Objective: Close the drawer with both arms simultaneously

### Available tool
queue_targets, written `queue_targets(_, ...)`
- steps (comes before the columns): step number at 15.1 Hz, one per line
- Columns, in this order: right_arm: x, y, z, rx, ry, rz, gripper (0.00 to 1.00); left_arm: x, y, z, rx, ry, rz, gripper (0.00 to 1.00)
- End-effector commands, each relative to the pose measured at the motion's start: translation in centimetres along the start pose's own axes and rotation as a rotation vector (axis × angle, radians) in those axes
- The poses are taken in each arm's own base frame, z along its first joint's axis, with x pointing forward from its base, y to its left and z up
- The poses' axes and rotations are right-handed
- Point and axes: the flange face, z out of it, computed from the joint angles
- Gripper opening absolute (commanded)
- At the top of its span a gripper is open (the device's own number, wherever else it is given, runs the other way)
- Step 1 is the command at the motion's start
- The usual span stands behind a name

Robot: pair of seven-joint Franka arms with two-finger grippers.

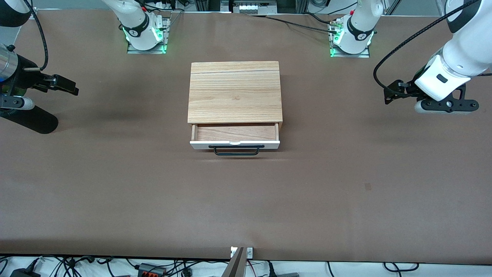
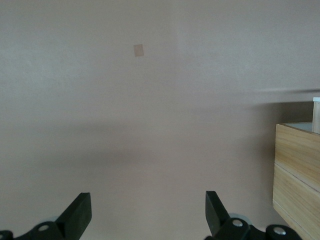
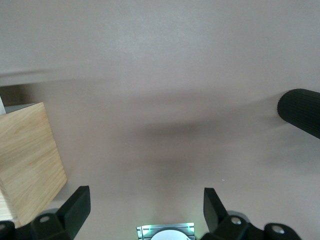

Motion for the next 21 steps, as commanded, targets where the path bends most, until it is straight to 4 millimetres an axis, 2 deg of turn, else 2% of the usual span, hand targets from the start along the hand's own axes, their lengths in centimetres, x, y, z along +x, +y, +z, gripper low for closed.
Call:
queue_targets(1, -0.2, -0.2, -0.5, 0.014, -0.006, 0.001, 1.00, -0.3, 0.4, -0.3, -0.012, 0.004, 0.028, 1.00)
queue_targets(6, -0.2, -0.3, -0.4, 0.014, -0.007, 0.000, 1.00, 0.1, -0.1, -0.4, -0.016, -0.004, 0.020, 1.00)
queue_targets(9, -0.3, -0.4, -0.5, 0.014, -0.006, -0.002, 1.00, 0.3, 0.7, -0.4, -0.074, -0.004, 0.018, 1.00)
queue_targets(11, -0.3, -0.4, -0.5, 0.014, -0.006, -0.002, 1.00, 2.2, 1.8, 1.0, -0.143, -0.028, 0.007, 1.00)
queue_targets(12, -0.2, -0.3, -0.5, 0.011, -0.004, -0.006, 1.00, 3.8, 2.6, 2.8, -0.160, -0.057, 0.018, 1.00)
queue_targets(14, -0.2, -0.4, -0.7, 0.013, -0.001, -0.006, 1.00, 6.4, 6.3, 3.4, -0.178, -0.054, 0.072, 1.00)
queue_targets(16, -0.3, -0.5, -0.8, 0.011, 0.000, -0.009, 1.00, 8.4, 7.8, 5.5, -0.201, -0.080, 0.087, 1.00)
queue_targets(17, -0.3, -0.7, -0.8, 0.010, 0.000, -0.012, 1.00, 8.8, 8.7, 7.0, -0.225, -0.106, 0.088, 1.00)
queue_targets(18, -0.3, -1.0, -0.8, 0.009, 0.000, -0.017, 1.00, 9.4, 10.7, 7.6, -0.229, -0.093, 0.096, 1.00)
queue_targets(19, -0.3, -1.1, -0.8, 0.007, 0.001, -0.018, 1.00, 10.4, 11.5, 8.4, -0.243, -0.078, 0.074, 1.00)
queue_targets(20, -0.3, -1.1, -0.8, 0.009, 0.002, -0.011, 1.00, 10.9, 11.9, 9.9, -0.247, -0.097, 0.060, 1.00)
queue_targets(21, -0.1, -1.3, -0.4, 0.009, -0.007, -0.017, 1.00, 11.2, 12.6, 10.5, -0.249, -0.096, 0.054, 1.00)
